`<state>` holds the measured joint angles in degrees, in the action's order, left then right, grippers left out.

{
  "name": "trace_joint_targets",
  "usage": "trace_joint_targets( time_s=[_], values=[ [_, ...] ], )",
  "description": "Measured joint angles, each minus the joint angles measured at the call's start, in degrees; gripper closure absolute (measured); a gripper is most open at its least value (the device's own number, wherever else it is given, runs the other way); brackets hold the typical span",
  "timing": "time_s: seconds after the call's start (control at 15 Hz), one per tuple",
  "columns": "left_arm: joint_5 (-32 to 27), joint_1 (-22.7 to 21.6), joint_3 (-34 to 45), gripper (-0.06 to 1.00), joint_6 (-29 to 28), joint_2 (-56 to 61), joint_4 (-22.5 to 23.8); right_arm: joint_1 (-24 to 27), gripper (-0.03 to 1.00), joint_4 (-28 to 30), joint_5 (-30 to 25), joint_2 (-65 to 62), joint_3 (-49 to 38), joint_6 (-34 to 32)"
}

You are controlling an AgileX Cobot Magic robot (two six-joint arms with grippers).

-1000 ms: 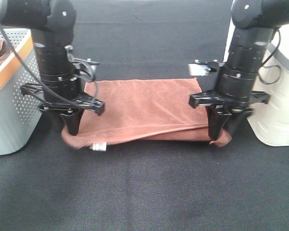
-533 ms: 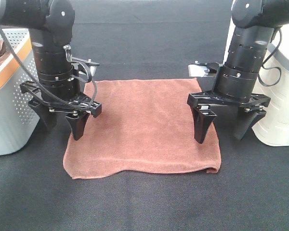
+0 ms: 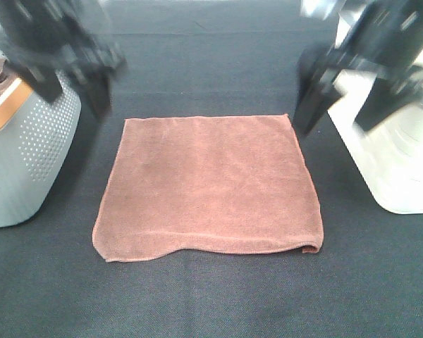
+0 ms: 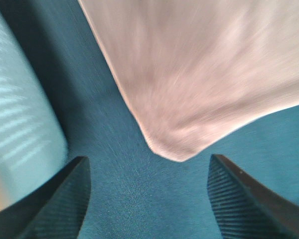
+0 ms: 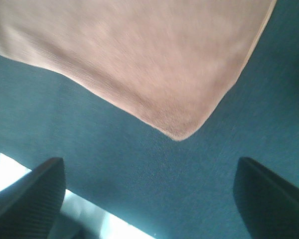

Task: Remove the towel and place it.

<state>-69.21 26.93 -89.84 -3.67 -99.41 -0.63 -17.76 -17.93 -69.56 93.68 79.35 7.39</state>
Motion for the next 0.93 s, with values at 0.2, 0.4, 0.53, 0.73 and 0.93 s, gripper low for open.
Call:
trace_joint_targets(
  time_s=[0.2,0.4,0.53,0.73,0.93],
  values=[
    [-0.1,0.0,1.5,0.30,-0.5,13.9,-0.1,0.0,0.11,0.2,-0.1,-13.0,-2.2,1.0],
    [-0.1,0.0,5.3,0.30,-0.7,21.1,-0.1,0.0,0.11,1.3,-0.2,-20.0,-6.9,1.3],
    [-0.1,0.0,15.9,0.30,-0.9,30.8,-0.1,0.0,0.11,4.1,-0.2,-29.5,-15.8,1.3],
    [-0.2,0.0,33.4,0.30,-0.9,42.2,0.0,0.0,0.12,7.9,-0.2,-41.8,-28.3,1.3],
    [-0.4,0.0,51.7,0.30,-0.9,55.7,0.6,0.0,0.12,10.6,2.6,-56.1,-42.5,1.2]
  ],
)
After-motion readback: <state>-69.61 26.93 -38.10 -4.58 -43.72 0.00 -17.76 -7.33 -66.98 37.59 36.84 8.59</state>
